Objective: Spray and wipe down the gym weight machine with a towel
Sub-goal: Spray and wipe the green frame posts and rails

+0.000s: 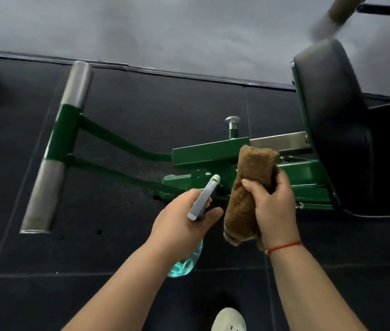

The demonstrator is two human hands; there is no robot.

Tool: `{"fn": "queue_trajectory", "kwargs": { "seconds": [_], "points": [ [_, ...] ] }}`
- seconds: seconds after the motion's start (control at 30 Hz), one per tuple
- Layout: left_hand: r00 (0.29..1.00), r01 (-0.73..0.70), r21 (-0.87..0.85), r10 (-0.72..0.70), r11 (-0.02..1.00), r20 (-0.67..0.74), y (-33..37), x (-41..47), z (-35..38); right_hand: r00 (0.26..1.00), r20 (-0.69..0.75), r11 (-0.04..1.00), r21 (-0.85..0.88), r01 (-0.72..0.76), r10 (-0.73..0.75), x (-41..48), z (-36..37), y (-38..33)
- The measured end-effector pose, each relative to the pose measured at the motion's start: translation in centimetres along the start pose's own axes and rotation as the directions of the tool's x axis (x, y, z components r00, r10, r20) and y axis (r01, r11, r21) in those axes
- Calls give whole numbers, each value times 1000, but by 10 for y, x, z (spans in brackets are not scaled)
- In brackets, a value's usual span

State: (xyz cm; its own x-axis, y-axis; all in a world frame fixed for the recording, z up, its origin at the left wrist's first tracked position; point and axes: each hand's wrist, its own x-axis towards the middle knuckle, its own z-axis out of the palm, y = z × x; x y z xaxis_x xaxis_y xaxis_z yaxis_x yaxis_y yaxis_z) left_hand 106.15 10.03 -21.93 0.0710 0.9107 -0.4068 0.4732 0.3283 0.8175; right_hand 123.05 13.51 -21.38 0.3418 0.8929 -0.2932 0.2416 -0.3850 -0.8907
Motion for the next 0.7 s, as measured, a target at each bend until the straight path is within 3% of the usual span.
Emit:
{"fn": "queue_trajectory", "kwargs": {
  "seconds": [0.13, 0.3, 0.6, 0.7],
  "points": [
    [997, -44, 0, 44, 999, -59, -14, 35, 17, 963, -65, 957, -146, 252, -263, 29, 6, 10],
    [988, -98, 0, 97, 995, -117, -35, 64, 31, 871, -89, 855, -259, 449, -484, 62, -1, 24],
    [970, -243, -131, 238, 961, -55, -70, 86, 24, 777, -106, 774, -242, 585, -620, 88, -5, 41],
    [966, -244, -164, 226, 956, -124, -76, 75, 24, 680, -89, 659, -363, 658, -728, 84, -5, 30]
  ]
}}
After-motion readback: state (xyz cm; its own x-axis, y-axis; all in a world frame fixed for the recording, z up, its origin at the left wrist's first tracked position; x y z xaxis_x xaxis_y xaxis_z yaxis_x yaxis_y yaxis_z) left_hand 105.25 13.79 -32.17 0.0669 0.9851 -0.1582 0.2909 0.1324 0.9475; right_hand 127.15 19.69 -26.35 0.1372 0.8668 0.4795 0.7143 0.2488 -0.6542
